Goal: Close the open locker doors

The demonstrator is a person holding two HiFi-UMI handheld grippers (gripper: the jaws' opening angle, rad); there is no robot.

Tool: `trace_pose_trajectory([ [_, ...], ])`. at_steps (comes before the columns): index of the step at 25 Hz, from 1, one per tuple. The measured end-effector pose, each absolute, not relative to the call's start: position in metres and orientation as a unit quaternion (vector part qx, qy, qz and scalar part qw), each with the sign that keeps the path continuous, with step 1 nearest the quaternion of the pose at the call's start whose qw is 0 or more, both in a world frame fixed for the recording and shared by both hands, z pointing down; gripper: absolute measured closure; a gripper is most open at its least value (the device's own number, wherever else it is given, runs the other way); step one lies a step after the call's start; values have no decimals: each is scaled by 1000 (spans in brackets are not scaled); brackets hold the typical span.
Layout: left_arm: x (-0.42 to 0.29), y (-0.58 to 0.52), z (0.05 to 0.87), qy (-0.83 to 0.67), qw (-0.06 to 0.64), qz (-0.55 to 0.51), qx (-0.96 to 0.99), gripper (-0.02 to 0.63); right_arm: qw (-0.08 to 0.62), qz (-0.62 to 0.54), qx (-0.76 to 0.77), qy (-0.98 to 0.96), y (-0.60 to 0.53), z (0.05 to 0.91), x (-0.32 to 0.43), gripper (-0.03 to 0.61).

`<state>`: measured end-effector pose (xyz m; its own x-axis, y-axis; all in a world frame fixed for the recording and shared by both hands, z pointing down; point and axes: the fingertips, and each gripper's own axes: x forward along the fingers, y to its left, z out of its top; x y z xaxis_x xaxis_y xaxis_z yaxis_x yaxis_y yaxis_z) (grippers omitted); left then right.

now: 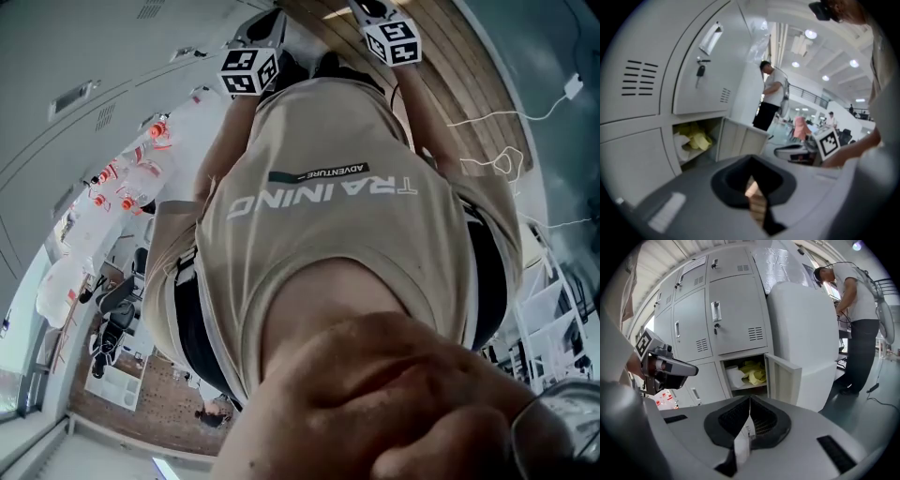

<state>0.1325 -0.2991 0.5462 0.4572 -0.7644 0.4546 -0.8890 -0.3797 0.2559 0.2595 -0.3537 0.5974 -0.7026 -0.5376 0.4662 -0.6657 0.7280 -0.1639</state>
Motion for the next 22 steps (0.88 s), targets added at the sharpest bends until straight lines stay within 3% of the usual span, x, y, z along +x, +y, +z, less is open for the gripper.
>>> trace_pose_trajectory([
  [13,172,-347,539,-441,219,137,860,614,179,158,432,-870,-437,572,330,563],
  [22,166,-355,542,-463,234,141,843,614,181,159,412,-879,-473,578,326,563],
])
